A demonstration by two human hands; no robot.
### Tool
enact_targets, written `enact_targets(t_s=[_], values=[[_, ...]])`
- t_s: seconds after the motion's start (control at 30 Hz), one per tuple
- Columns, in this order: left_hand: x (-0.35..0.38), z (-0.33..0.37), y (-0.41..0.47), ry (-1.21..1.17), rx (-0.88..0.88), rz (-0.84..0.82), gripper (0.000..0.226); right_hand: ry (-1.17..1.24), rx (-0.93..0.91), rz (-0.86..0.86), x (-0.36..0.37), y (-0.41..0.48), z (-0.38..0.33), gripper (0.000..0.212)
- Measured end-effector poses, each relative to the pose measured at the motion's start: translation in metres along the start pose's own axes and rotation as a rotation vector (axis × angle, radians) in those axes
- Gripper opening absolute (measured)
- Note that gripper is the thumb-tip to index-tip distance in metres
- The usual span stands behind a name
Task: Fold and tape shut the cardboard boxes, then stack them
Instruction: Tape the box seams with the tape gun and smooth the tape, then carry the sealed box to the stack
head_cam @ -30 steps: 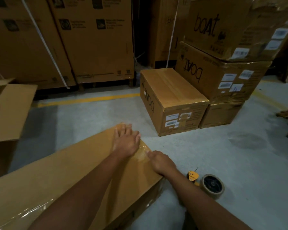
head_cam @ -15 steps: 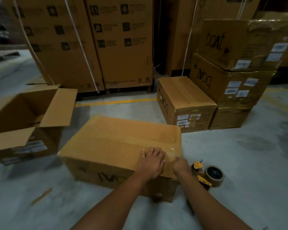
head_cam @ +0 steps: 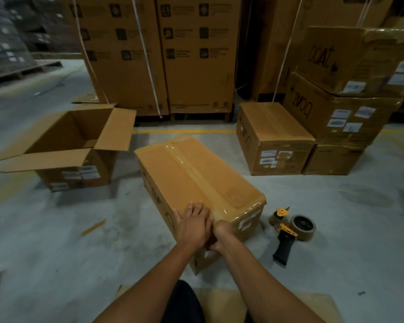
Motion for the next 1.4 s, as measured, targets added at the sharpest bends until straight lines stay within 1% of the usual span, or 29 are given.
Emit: enact_targets(t_s=[0.03,0.07,0.1,0.13,0.17,0.2,0.23,0.3,0.37,0.43,0.53,0.57,0.6,0.67,0.7,0.73,0.8,0.87,0.93,0.97,1.03,1.13,1.2,1.3,1.37,1.4], values=[[0.0,-0.005,-0.006,-0.008,-0.026,0.008,0.047,-0.111,-0.049,0.066,-0.007,-0.005,-0.006,0.019],[0.002,-0.009,-0.01,-0.022,-0.055,0.006,0.047,-0.2,-0.112,0.152,-0.017,-0.005,-0.014,0.027],[0.005,-0.014,-0.013,-0.05,-0.102,-0.004,0.048,-0.342,-0.197,0.259,-0.029,-0.006,-0.027,0.054],[0.007,-0.02,-0.013,-0.09,-0.17,-0.014,0.05,-0.516,-0.292,0.319,-0.035,-0.007,-0.042,0.082],[0.008,-0.027,-0.012,-0.15,-0.255,-0.016,0.054,-0.637,-0.364,0.338,-0.035,-0.009,-0.056,0.102],[0.009,-0.034,-0.012,-0.238,-0.349,-0.008,0.058,-0.739,-0.428,0.326,-0.033,-0.009,-0.068,0.112],[0.011,-0.04,-0.013,-0.365,-0.447,0.011,0.064,-0.832,-0.469,0.295,-0.028,-0.007,-0.079,0.113],[0.019,-0.053,-0.017,-0.669,-0.625,0.068,0.074,-0.99,-0.54,0.26,-0.024,0.004,-0.098,0.104],[0.027,-0.057,-0.018,-0.88,-0.707,0.128,0.08,-1.065,-0.638,0.27,-0.024,0.016,-0.125,0.093],[0.031,-0.058,-0.017,-0.958,-0.732,0.173,0.086,-1.022,-0.651,0.306,-0.032,0.027,-0.154,0.086],[0.04,-0.06,-0.012,-1.027,-0.785,0.187,0.089,-0.872,-0.509,0.304,-0.051,0.062,-0.179,0.082],[0.045,-0.062,-0.009,-1.052,-0.801,0.182,0.089,-0.794,-0.465,0.269,-0.055,0.074,-0.18,0.075],[0.048,-0.063,-0.005,-1.067,-0.809,0.181,0.088,-0.715,-0.437,0.235,-0.058,0.084,-0.179,0.062],[0.05,-0.069,0.001,-1.087,-0.806,0.189,0.083,-0.601,-0.446,0.187,-0.061,0.088,-0.178,0.033],[0.049,-0.073,0.003,-1.107,-0.795,0.201,0.079,-0.562,-0.447,0.156,-0.06,0.086,-0.178,0.026],[0.046,-0.078,0.005,-1.141,-0.784,0.209,0.074,-0.524,-0.426,0.116,-0.057,0.081,-0.177,0.023],[0.039,-0.091,0.01,-1.218,-0.752,0.191,0.065,-0.495,-0.401,0.052,-0.049,0.074,-0.172,0.028],[0.025,-0.105,0.017,-1.276,-0.709,0.158,0.051,-0.46,-0.422,0.03,-0.044,0.069,-0.167,0.039],[-0.001,-0.119,0.024,-1.347,-0.652,0.131,0.039,-0.41,-0.45,0.029,-0.038,0.06,-0.162,0.042],[-0.017,-0.122,0.027,-1.402,-0.609,0.112,0.037,-0.387,-0.464,0.036,-0.035,0.055,-0.161,0.043],[-0.05,-0.125,0.032,-1.491,-0.502,0.082,0.039,-0.33,-0.496,0.08,-0.028,0.042,-0.167,0.044],[-0.091,-0.128,0.033,-1.478,-0.383,0.088,0.039,-0.258,-0.545,0.149,-0.015,0.008,-0.186,0.049],[-0.108,-0.129,0.028,-1.486,-0.357,0.089,0.034,-0.24,-0.572,0.152,-0.006,-0.017,-0.199,0.052],[-0.119,-0.129,0.016,-1.511,-0.357,0.066,0.027,-0.229,-0.632,0.151,0.0,-0.05,-0.22,0.045],[-0.13,-0.123,0.013,-1.504,-0.309,0.063,0.022,-0.195,-0.668,0.142,0.0,-0.069,-0.231,0.035],[-0.138,-0.118,0.014,-1.495,-0.279,0.068,0.021,-0.176,-0.686,0.146,-0.003,-0.078,-0.236,0.035]])
Point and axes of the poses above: each hand's wrist, its own y-axis towards the middle knuckle, its own x-axis out of the palm, z = x × y, the point moved 10 cm from there along y, towards the middle knuckle, and after that the axes turned 15 degrees about y, right-handed, at the moved point
